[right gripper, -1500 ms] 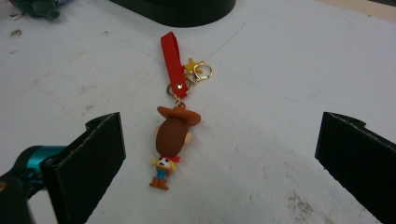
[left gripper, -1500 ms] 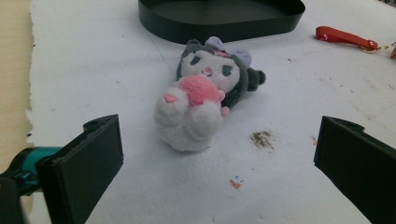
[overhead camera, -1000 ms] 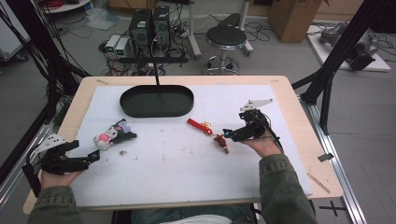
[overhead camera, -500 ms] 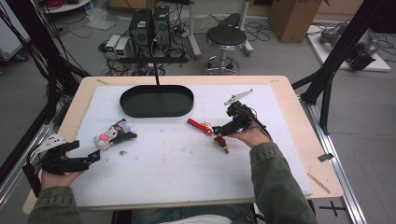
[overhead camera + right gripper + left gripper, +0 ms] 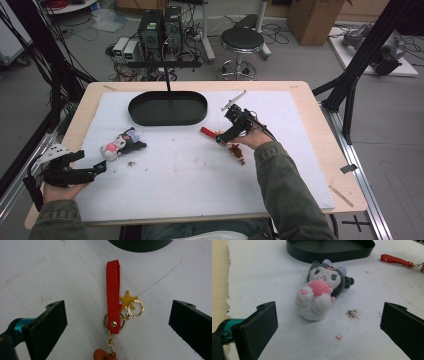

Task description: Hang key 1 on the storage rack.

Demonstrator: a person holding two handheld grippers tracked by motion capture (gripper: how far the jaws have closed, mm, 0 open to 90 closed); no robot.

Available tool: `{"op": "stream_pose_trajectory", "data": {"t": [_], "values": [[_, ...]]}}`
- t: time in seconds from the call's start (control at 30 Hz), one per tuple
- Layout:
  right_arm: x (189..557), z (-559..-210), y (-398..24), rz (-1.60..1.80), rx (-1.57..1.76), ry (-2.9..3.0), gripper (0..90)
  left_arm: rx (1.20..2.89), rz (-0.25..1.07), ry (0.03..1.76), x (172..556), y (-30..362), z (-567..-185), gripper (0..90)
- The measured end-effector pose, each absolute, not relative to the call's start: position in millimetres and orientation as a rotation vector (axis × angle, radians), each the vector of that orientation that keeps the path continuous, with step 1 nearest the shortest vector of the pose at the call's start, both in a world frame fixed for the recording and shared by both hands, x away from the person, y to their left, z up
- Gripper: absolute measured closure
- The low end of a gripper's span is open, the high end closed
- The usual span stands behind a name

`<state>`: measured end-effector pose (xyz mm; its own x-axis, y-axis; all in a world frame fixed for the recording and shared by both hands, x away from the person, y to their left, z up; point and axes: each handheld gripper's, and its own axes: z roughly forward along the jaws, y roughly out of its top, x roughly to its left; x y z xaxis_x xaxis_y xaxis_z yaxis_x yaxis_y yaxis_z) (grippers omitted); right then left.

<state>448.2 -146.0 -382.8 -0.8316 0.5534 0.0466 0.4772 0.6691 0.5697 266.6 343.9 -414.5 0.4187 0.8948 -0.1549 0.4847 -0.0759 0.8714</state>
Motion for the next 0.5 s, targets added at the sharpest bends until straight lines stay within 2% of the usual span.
{"op": "stream_pose_trajectory", "data": {"t": [0.5], "values": [[471.1,-397.9,-123.9,0.842,0.894,2.822,0.6,1.717,0.526,1.205,267.3,344.4,-414.7,1.7]]}}
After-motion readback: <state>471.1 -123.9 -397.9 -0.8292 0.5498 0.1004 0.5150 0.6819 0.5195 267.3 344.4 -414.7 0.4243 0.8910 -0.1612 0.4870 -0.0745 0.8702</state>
